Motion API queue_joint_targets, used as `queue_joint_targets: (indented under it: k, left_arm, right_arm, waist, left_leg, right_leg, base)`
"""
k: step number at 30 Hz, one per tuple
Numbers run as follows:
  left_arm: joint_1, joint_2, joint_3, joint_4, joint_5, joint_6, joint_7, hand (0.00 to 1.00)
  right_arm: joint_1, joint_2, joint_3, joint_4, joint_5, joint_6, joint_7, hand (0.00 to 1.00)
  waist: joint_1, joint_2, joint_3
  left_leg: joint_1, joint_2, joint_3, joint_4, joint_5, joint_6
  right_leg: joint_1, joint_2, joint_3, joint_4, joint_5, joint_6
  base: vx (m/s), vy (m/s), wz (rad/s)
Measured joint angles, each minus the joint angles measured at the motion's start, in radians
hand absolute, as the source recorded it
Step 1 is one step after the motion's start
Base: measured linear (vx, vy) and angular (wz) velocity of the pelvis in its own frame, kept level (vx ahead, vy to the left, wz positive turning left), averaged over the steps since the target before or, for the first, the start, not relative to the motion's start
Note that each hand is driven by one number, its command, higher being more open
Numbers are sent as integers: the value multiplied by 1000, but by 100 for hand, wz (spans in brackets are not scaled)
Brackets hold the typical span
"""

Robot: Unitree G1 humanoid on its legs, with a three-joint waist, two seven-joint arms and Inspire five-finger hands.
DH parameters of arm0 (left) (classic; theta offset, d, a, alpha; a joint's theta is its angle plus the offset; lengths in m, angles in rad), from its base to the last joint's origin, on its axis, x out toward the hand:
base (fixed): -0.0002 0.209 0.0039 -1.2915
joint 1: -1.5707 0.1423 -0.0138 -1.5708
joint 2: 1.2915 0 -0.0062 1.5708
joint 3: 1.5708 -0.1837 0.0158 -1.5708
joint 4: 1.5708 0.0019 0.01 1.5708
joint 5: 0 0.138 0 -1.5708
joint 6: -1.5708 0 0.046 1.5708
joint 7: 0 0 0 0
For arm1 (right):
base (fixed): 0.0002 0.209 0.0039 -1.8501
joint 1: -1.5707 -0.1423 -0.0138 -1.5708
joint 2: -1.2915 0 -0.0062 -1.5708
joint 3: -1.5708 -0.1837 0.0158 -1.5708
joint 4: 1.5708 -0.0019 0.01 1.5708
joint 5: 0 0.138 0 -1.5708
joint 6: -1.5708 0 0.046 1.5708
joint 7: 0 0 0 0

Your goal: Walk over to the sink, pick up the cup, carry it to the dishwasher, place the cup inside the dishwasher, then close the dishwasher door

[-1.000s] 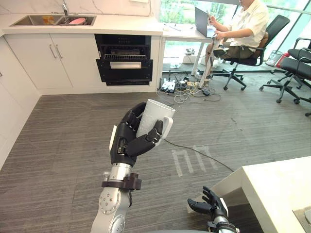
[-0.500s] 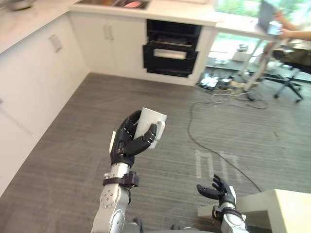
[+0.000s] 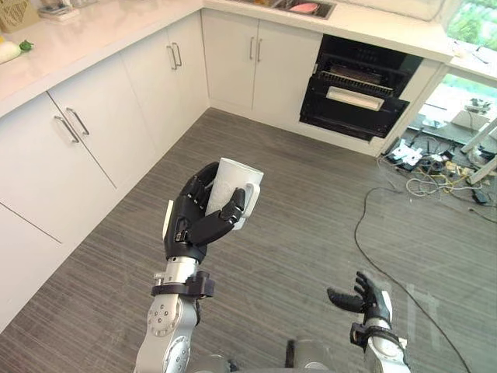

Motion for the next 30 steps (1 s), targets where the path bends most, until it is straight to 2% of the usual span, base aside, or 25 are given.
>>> queue_joint_targets:
  k: [1,2,3,4,5,6,7,8,10,11,12,14,15,16,17,18,19,20,21,22,24,25,26,28,30]
  left_arm:
    - [-6,-1,-9,4,0,0,0,30]
    - [-24,-3,-21,17,0,0,1,30]
    - [-29,-5,-26,19,0,0,1,30]
    - [-33,-25,-31,28,0,0,1,30]
    - [-48,-39,-32,49,0,2,1,30]
    - [-54,-54,-33,60,0,7,1,30]
    - [-50,-74,-34,67,0,7,0,30]
    - [-36,-76,-42,41,-1,1,-7,30]
    - [-18,-83,-49,8,-2,0,-13,30]
    - [-17,-78,-49,2,-3,0,-22,30]
    - [-13,-78,-45,-1,-4,0,-24,30]
    - [-12,-78,-33,-1,-4,-1,-24,30]
    - [-12,-80,-24,-1,-4,-1,-24,30]
    - [-11,-81,-19,-1,-3,-1,-24,30]
    - [-12,-84,-10,-6,-2,-1,-22,30]
    - [-13,-84,0,-6,-1,-3,-19,30]
    - [-14,-84,1,-5,-1,-2,-14,30]
    - [-26,-83,6,-6,-1,-1,-7,30]
    - [-32,-77,5,-4,-1,-1,1,30]
    - [-31,-70,4,-2,-1,0,2,30]
    - [-38,-22,-8,4,0,1,2,30]
    - [-43,3,-15,11,0,6,3,30]
    - [-39,2,-25,11,1,11,9,30]
    - [-43,1,-68,2,1,8,11,30]
    - [-57,2,-103,-11,1,1,6,30]
  right_arm:
    - [0,0,0,-6,0,0,0,90]
    - [3,-2,-2,-13,0,0,0,90]
    - [5,-3,-1,-20,0,1,0,90]
    - [3,-10,0,-33,0,7,2,90]
    - [4,-8,9,-68,0,11,3,90]
    - [16,-8,15,-95,0,12,5,90]
    - [49,-10,32,-159,1,8,8,90]
    - [83,5,50,-228,4,2,3,90]
    - [77,7,66,-263,11,-2,-12,90]
    - [65,14,83,-278,18,-5,-19,90]
    - [59,14,100,-281,20,-9,-19,90]
    - [24,13,112,-257,23,-13,-16,90]
    - [-10,4,110,-220,23,-14,-17,90]
    - [-29,-2,108,-197,23,-15,-17,90]
    - [-58,-16,105,-156,23,-15,-17,90]
    - [-77,-21,105,-110,22,-14,-17,90]
    - [-78,-20,105,-94,22,-14,-18,90]
    - [-74,-16,104,-76,22,-10,-17,90]
    - [-64,-13,103,-72,22,-9,-16,90]
    - [-61,-6,99,-68,22,-8,-16,90]
    - [-64,21,70,-57,21,-8,-15,90]
    - [-65,31,67,-56,20,-8,-18,90]
    - [-62,39,69,-58,13,-8,-15,90]
    - [-35,63,85,-98,9,-8,-11,90]
    - [-15,80,94,-157,8,-9,-7,90]
  waist:
    - [-15,-2,-1]
    - [-28,2,-2]
    - [-38,5,-4]
    - [-35,44,-14]
    - [-40,62,-9]
    - [-43,63,1]
    - [-32,75,19]
    - [-23,76,20]
    - [14,107,9]
    - [40,91,13]
    - [57,80,15]
    - [80,62,20]
    - [87,57,22]
    - [89,56,22]
    - [97,62,18]
    - [103,57,18]
    - [101,55,13]
    - [86,25,15]
    - [84,14,16]
    - [83,7,13]
    - [64,-19,19]
    - [53,-26,20]
    - [54,-24,22]
    - [54,-16,19]
    - [49,-13,17]
  left_leg:
    - [37,-1,-24,-28,-8,-14]
    - [71,7,-43,-39,-17,-36]
    - [83,13,-58,-38,-23,-50]
    - [97,58,-66,-16,-37,-96]
    - [101,87,-69,55,-14,-131]
    - [97,98,-65,135,14,-134]
    - [53,138,-47,388,93,-127]
    - [-58,224,-10,700,180,-100]
    - [-185,307,6,900,137,-80]
    - [-270,307,15,912,98,-55]
    - [-326,303,33,861,67,-55]
    - [-422,243,39,608,28,-77]
    - [-448,184,13,397,52,-103]
    - [-455,160,-8,282,88,-116]
    - [-458,131,-33,60,194,-135]
    - [-441,113,-21,32,357,-127]
    - [-433,104,-18,46,406,-64]
    - [-455,79,1,147,333,-10]
    - [-463,76,15,238,241,0]
    - [-455,71,23,263,203,3]
    - [-380,36,29,262,128,19]
    - [-314,22,28,240,92,23]
    - [-227,20,34,202,62,23]
    - [-71,36,37,110,27,19]
    - [5,52,38,71,-5,9]
  right_leg:
    - [-26,26,-1,-116,56,-10]
    - [-40,51,15,-157,168,-43]
    - [-37,64,27,-152,214,-52]
    - [-26,82,7,-108,208,-30]
    - [5,91,-19,-66,184,-59]
    - [20,88,-30,-13,170,-78]
    - [49,106,-58,24,128,-94]
    - [162,151,-69,-148,125,-83]
    - [237,211,-39,-178,85,-129]
    - [309,213,-3,-229,61,-138]
    - [363,208,21,-277,61,-139]
    - [467,173,69,-355,56,-121]
    - [516,141,95,-393,43,-103]
    - [538,124,110,-409,34,-94]
    - [578,102,143,-442,15,-72]
    - [622,78,180,-464,-3,-48]
    - [637,61,192,-466,-6,-44]
    - [644,22,206,-429,-5,-36]
    - [624,10,232,-337,0,-19]
    - [600,4,243,-261,7,8]
    - [502,-15,282,36,94,206]
    - [411,-19,287,256,119,213]
    - [329,-21,249,419,89,159]
    - [205,-5,149,475,30,58]
    - [100,15,78,425,7,22]
  base:
    - [569,-41,74]
    - [612,-60,79]
    - [691,-87,52]
    - [717,-102,32]
    - [725,-109,23]
    - [698,-145,30]
    - [527,-180,23]
    - [499,-249,3]
    - [441,-152,-42]
    - [647,-36,-64]
    - [752,8,-63]
    - [690,101,-53]
    - [632,194,-44]
    - [646,264,-62]
    - [801,366,-75]
    - [700,343,-71]
    - [729,368,-36]
    - [743,369,-10]
    - [734,353,-7]
    - [706,324,-13]
    - [574,238,2]
    - [566,183,-5]
    - [551,164,-13]
    - [588,122,-22]
    - [463,34,-11]
